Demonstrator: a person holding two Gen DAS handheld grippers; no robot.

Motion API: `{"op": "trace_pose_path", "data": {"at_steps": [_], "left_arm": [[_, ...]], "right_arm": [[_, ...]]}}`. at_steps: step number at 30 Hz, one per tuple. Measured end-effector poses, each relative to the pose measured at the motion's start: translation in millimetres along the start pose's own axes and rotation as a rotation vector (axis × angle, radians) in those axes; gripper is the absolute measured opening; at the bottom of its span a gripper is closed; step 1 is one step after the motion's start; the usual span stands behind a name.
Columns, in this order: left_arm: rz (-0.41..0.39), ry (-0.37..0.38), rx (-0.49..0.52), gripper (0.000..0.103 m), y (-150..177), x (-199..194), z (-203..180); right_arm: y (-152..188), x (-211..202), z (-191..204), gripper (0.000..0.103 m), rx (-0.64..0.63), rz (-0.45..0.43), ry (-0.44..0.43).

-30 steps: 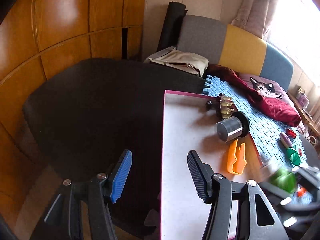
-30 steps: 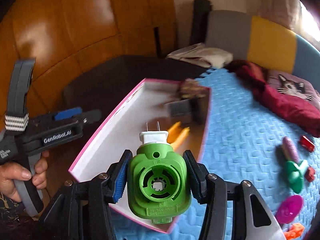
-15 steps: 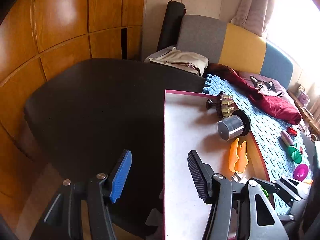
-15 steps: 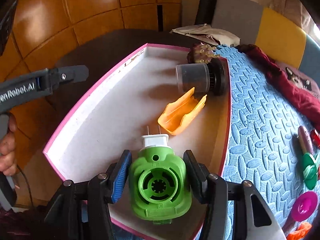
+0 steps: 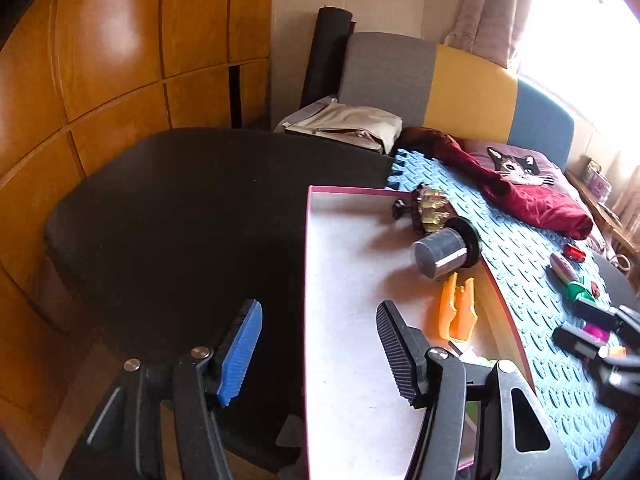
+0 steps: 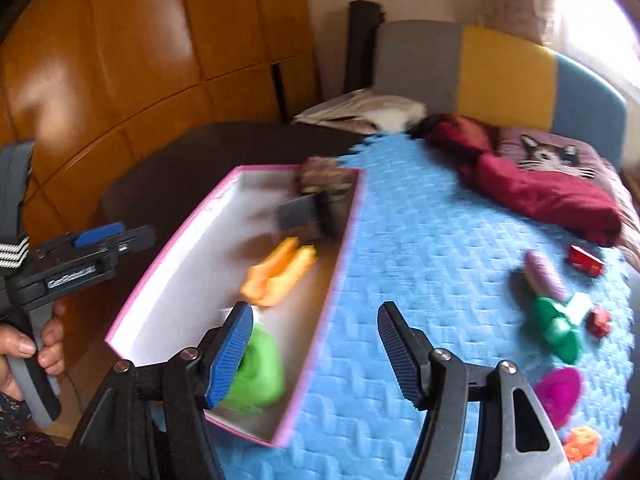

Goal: Organize rigid objects
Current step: 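Carry the green fan toy into the tray and open the right tool, then move the left tool to the magenta suction cup while the right tool approaches the orange blocks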

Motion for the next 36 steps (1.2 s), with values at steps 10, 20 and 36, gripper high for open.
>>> {"op": "trace_pose_path", "data": {"at_steps": [10,20,36], "left_arm": [[-0.018,0.072,0.090,0.061,-7.1,-8.3,-37.5],[0.010,0.222,0.214,0.061,-13.8,-5.6,-116.3],[0.196,0.499,0.397,0.061,24.8,17.1,-260.4]], "right_arm": [[3.0,-52.8,-121.1,0.066,0.153,-0.057,0.270],[66.8,-97.3,-275.2,0.066,0.618,-0.085,0.613],[78.5,-96.7,-293.4,0.066,0.743,-0.097,0.522]]}}
Point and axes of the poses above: each gripper's, at about its wrist camera, not at the fingertips, and x roughly the way its jaws point, z to its left, y to its underside, the point moved 4 cm from there along x, roughly the way its jaws point, and after that the axes turned 5 degrees about -z, right-handed, at the moved point
